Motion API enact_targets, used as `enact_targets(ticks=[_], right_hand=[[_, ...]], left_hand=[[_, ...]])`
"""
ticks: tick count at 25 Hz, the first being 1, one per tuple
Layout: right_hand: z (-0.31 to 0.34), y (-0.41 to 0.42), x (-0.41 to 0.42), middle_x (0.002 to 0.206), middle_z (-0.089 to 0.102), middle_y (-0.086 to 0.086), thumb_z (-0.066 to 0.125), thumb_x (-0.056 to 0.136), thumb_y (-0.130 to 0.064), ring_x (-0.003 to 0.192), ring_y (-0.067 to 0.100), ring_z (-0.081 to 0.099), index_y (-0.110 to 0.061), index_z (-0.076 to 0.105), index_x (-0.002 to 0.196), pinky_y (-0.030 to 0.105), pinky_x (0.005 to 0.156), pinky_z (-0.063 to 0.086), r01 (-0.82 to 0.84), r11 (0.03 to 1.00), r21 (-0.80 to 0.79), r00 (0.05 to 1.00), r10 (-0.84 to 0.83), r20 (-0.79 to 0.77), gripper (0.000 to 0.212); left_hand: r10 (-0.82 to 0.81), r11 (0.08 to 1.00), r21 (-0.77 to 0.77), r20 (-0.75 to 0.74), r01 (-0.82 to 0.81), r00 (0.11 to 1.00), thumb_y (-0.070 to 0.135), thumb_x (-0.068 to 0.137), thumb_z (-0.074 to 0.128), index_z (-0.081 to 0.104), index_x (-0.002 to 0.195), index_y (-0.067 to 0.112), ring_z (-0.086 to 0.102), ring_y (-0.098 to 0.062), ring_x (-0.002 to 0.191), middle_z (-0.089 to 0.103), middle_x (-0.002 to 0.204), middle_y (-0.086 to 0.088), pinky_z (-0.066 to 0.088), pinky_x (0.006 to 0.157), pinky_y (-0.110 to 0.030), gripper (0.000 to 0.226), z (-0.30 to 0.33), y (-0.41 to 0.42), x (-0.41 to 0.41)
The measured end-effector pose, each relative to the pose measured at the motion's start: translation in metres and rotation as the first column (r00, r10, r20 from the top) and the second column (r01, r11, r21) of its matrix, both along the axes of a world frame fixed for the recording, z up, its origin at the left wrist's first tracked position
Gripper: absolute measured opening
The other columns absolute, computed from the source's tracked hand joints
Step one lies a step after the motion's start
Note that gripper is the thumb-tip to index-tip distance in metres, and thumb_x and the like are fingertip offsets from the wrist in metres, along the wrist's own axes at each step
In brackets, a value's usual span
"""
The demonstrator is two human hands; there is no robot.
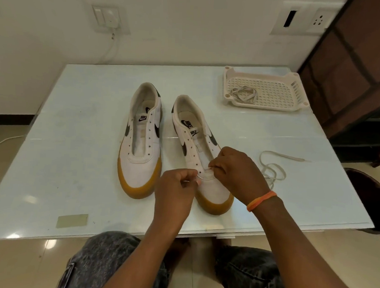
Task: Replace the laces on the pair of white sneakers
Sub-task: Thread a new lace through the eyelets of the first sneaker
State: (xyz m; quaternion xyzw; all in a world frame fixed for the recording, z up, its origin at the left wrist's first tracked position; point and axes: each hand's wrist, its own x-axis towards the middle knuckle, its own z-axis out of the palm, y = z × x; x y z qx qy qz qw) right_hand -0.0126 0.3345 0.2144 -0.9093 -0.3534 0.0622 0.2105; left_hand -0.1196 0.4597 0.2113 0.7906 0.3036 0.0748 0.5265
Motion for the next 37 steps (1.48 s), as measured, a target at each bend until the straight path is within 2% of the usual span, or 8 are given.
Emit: enact_targets(ticks=[3, 7, 12, 16, 19, 23, 30, 37], right_hand=[[0.0, 0.004, -0.001, 0.087, 0.059, 0.007, 0.062, 0.091, -0.011, 0.078, 0.025, 0.059, -0.013, 0.077, 0.101, 0.034, 0.066, 0.048, -0.057, 0.998, 0.039, 0.998, 0.056, 0.013, 0.018], [0.0, 0.007, 0.006, 0.086, 0.064, -0.002, 0.068, 0.087, -0.013, 0.079, 0.015, 0.058, -0.016, 0.078, 0.094, 0.03, 0.072, 0.048, 0.012, 0.991, 0.132, 0.985, 0.011, -0.175, 0.012], [-0.011, 0.018, -0.001, 0.108, 0.032, -0.002, 0.07, 0.087, -0.017, 0.095, 0.014, 0.041, -0.02, 0.073, 0.085, 0.025, 0.078, 0.037, 0.235, 0.969, 0.071, 0.962, -0.222, -0.158, 0.005], [-0.009, 0.019, 0.008, 0.112, 0.035, -0.001, 0.068, 0.089, -0.025, 0.108, 0.017, 0.034, -0.022, 0.073, 0.094, 0.031, 0.093, 0.035, 0.286, 0.957, -0.044, 0.84, -0.272, -0.47, 0.008], [-0.011, 0.021, 0.012, 0.121, 0.038, 0.004, 0.067, 0.089, -0.02, 0.116, 0.023, 0.037, -0.024, 0.072, 0.08, 0.034, 0.098, 0.039, 0.307, 0.952, -0.01, 0.729, -0.242, -0.64, 0.011], [-0.019, 0.028, 0.017, 0.122, 0.044, 0.009, 0.07, 0.086, -0.019, 0.116, 0.031, 0.045, -0.026, 0.069, 0.07, 0.044, 0.1, 0.044, 0.38, 0.924, -0.049, 0.702, -0.323, -0.635, 0.018], [-0.006, 0.027, 0.011, 0.113, 0.029, -0.001, 0.061, 0.093, -0.029, 0.107, 0.02, 0.026, -0.029, 0.065, 0.083, 0.044, 0.103, 0.031, 0.236, 0.957, -0.167, 0.814, -0.289, -0.505, 0.011], [-0.006, 0.022, 0.01, 0.113, 0.029, -0.003, 0.06, 0.093, -0.036, 0.109, 0.02, 0.028, -0.034, 0.066, 0.092, 0.044, 0.102, 0.032, 0.212, 0.968, -0.135, 0.847, -0.251, -0.468, 0.006]], left_hand=[[0.065, 0.998, -0.029, 0.017, -0.064, 0.998, 0.017, 0.084, 0.075, 0.075, 0.107, 0.019, 0.063, 0.008, 0.079, 0.072, 0.092, 0.012, 0.049, 0.074, -0.003, 0.023, -0.005, -0.005, 0.004], [0.111, 0.994, 0.001, 0.008, -0.111, 0.994, 0.021, 0.081, 0.078, 0.075, 0.104, 0.022, 0.064, 0.005, 0.077, 0.071, 0.088, 0.015, 0.047, 0.069, -0.001, 0.023, -0.01, -0.007, 0.006], [0.124, 0.992, -0.015, -0.002, -0.125, 0.992, 0.022, 0.081, 0.078, 0.075, 0.105, 0.021, 0.064, 0.005, 0.077, 0.07, 0.088, 0.016, 0.045, 0.07, -0.001, 0.024, -0.011, -0.008, 0.008], [0.164, 0.985, -0.054, -0.005, -0.164, 0.987, 0.018, 0.08, 0.079, 0.076, 0.103, 0.019, 0.064, 0.005, 0.076, 0.071, 0.088, 0.013, 0.044, 0.066, 0.002, 0.023, -0.012, -0.009, 0.007], [0.166, 0.982, -0.09, -0.006, -0.166, 0.986, 0.015, 0.079, 0.08, 0.076, 0.102, 0.018, 0.065, 0.004, 0.077, 0.07, 0.085, 0.014, 0.043, 0.066, 0.003, 0.023, -0.013, -0.008, 0.007], [0.165, 0.982, -0.089, -0.017, -0.165, 0.986, 0.017, 0.08, 0.079, 0.075, 0.103, 0.02, 0.066, 0.002, 0.079, 0.072, 0.09, 0.012, 0.044, 0.07, 0.0, 0.023, -0.013, -0.007, 0.008], [0.188, 0.98, -0.064, -0.023, -0.189, 0.982, 0.018, 0.08, 0.079, 0.075, 0.103, 0.021, 0.063, 0.006, 0.075, 0.072, 0.092, 0.013, 0.041, 0.067, 0.003, 0.023, -0.013, -0.01, 0.009], [0.171, 0.984, -0.039, -0.014, -0.172, 0.985, 0.018, 0.08, 0.079, 0.076, 0.103, 0.02, 0.063, 0.004, 0.08, 0.072, 0.095, 0.011, 0.04, 0.068, 0.003, 0.023, -0.013, -0.009, 0.008]])
